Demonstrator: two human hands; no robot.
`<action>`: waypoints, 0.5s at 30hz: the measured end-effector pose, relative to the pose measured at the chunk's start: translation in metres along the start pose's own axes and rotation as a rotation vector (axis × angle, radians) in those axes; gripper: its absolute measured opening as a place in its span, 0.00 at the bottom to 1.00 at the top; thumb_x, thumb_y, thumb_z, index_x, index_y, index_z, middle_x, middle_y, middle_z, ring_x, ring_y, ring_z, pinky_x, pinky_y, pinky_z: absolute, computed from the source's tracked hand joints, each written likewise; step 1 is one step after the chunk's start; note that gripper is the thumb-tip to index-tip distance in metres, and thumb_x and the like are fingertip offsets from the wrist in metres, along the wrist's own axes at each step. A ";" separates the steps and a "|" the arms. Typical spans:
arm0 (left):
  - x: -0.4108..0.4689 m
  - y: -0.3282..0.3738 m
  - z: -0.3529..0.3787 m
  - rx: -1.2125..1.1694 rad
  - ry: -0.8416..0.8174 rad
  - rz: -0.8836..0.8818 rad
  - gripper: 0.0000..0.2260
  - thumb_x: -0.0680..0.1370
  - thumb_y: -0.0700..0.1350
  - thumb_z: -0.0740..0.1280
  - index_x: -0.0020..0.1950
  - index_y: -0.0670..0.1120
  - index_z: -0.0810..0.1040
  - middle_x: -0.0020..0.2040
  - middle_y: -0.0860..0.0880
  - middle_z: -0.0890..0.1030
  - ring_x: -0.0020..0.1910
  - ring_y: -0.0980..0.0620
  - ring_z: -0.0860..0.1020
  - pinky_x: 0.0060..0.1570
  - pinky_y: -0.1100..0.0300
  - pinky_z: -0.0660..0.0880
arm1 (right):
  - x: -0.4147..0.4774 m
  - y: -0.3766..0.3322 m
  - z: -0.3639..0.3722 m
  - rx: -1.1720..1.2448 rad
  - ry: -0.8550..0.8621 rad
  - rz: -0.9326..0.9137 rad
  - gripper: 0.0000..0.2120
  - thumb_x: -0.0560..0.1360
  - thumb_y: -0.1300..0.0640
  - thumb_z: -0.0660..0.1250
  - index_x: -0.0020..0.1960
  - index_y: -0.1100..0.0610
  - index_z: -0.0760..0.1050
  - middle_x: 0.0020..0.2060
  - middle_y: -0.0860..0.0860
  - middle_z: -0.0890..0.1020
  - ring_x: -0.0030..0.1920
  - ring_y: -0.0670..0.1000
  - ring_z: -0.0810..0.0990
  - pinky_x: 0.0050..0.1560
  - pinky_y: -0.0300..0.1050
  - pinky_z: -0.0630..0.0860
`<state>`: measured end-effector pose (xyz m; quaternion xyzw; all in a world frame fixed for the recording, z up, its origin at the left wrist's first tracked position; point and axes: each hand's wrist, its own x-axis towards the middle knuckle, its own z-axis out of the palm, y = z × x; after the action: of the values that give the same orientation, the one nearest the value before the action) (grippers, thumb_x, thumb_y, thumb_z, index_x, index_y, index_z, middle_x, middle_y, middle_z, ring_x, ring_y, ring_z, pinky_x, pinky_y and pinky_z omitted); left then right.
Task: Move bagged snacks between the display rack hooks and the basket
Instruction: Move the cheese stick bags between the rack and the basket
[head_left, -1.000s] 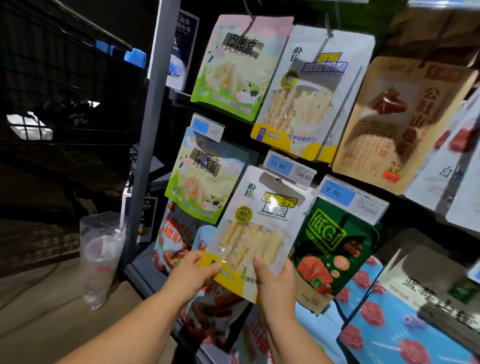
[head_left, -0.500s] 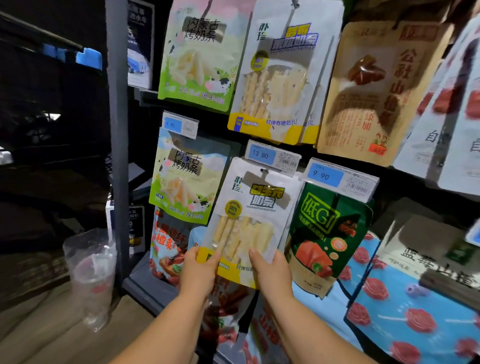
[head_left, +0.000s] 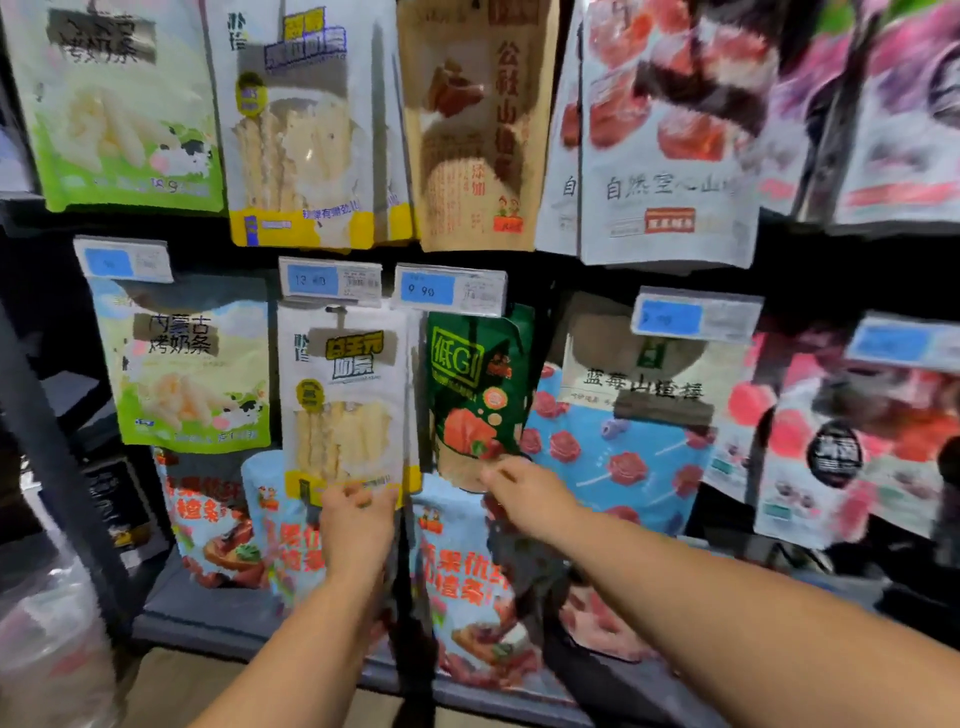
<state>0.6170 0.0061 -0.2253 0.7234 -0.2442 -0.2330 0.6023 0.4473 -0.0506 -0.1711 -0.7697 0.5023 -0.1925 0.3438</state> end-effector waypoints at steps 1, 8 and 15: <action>-0.013 0.009 0.012 0.014 -0.077 0.031 0.17 0.76 0.41 0.71 0.61 0.38 0.71 0.48 0.40 0.78 0.47 0.41 0.79 0.50 0.51 0.73 | -0.011 0.007 -0.015 0.016 0.009 -0.013 0.14 0.83 0.51 0.57 0.47 0.57 0.76 0.47 0.54 0.82 0.44 0.51 0.81 0.49 0.45 0.75; -0.146 0.072 0.145 0.115 -0.565 0.316 0.09 0.75 0.42 0.72 0.44 0.47 0.71 0.35 0.50 0.72 0.36 0.50 0.72 0.39 0.60 0.69 | -0.104 0.085 -0.152 0.085 0.261 0.013 0.12 0.82 0.54 0.60 0.42 0.54 0.76 0.33 0.47 0.81 0.35 0.48 0.82 0.32 0.34 0.74; -0.310 0.118 0.285 0.197 -0.980 0.545 0.09 0.76 0.43 0.70 0.42 0.51 0.70 0.35 0.54 0.71 0.37 0.51 0.72 0.40 0.58 0.67 | -0.231 0.229 -0.292 -0.001 0.659 0.222 0.15 0.80 0.51 0.64 0.35 0.49 0.76 0.32 0.48 0.83 0.35 0.50 0.81 0.44 0.51 0.79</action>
<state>0.1892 -0.0313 -0.1433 0.4945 -0.6934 -0.3537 0.3867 0.0158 0.0014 -0.1237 -0.6069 0.6672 -0.3917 0.1817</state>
